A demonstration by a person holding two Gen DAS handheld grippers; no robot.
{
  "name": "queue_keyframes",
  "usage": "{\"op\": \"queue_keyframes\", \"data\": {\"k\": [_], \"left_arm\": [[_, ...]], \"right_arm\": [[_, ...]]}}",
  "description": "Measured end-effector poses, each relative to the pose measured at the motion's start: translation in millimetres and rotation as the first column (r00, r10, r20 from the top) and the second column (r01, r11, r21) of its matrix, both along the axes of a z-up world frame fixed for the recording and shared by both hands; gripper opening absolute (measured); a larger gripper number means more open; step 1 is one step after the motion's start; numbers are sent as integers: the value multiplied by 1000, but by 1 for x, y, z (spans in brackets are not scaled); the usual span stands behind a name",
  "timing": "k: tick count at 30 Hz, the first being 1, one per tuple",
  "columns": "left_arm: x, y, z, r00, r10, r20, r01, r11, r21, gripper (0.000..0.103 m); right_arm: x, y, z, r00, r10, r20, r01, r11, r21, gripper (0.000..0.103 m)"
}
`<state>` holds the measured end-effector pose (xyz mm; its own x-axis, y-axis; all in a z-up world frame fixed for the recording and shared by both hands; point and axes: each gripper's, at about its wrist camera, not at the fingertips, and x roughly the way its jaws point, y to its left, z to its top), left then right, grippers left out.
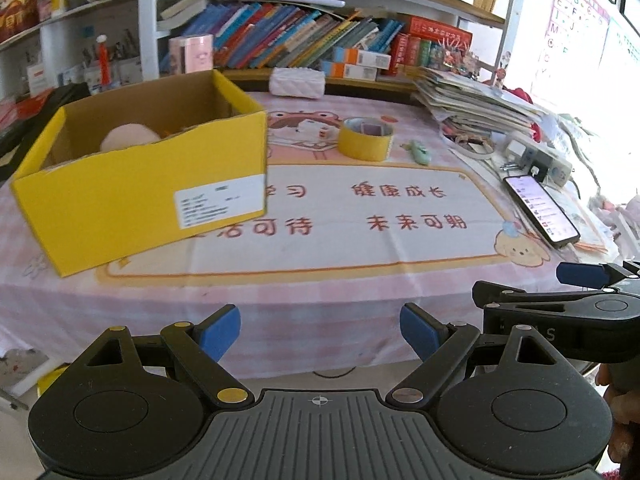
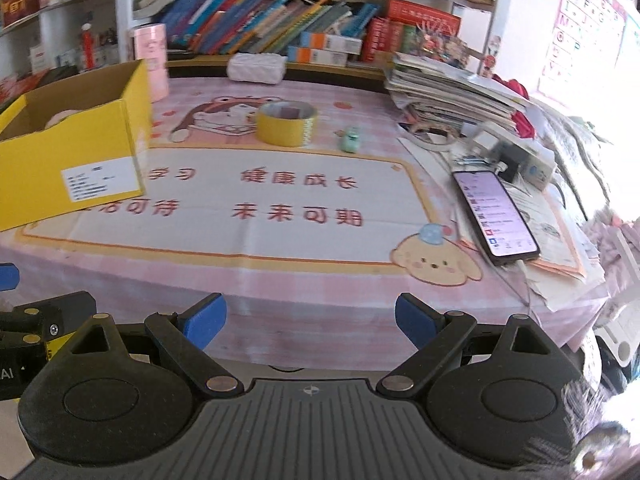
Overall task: Organize objects
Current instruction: 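Withdraw both tools from the box toward the tape roll and stapler, then grasp the mint-green stapler with the right tool while the left tool approaches the tape roll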
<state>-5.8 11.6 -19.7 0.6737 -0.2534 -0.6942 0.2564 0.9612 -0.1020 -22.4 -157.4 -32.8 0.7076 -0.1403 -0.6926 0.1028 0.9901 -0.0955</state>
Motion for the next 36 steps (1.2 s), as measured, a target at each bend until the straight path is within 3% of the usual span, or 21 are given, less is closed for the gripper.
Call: {"op": "queue_keyframes", "data": {"k": [25, 31, 36], "left_arm": [[119, -83, 5, 998, 41, 37, -41, 999, -4, 89], [146, -100, 2, 996, 81, 37, -82, 997, 12, 89], [170, -113, 1, 994, 106, 42, -107, 994, 31, 89]], "right_arm": [[135, -78, 11, 998, 68, 15, -68, 998, 0, 91], [166, -102, 8, 997, 75, 15, -76, 997, 32, 86], [193, -116, 1, 995, 104, 6, -104, 992, 71, 68]]}}
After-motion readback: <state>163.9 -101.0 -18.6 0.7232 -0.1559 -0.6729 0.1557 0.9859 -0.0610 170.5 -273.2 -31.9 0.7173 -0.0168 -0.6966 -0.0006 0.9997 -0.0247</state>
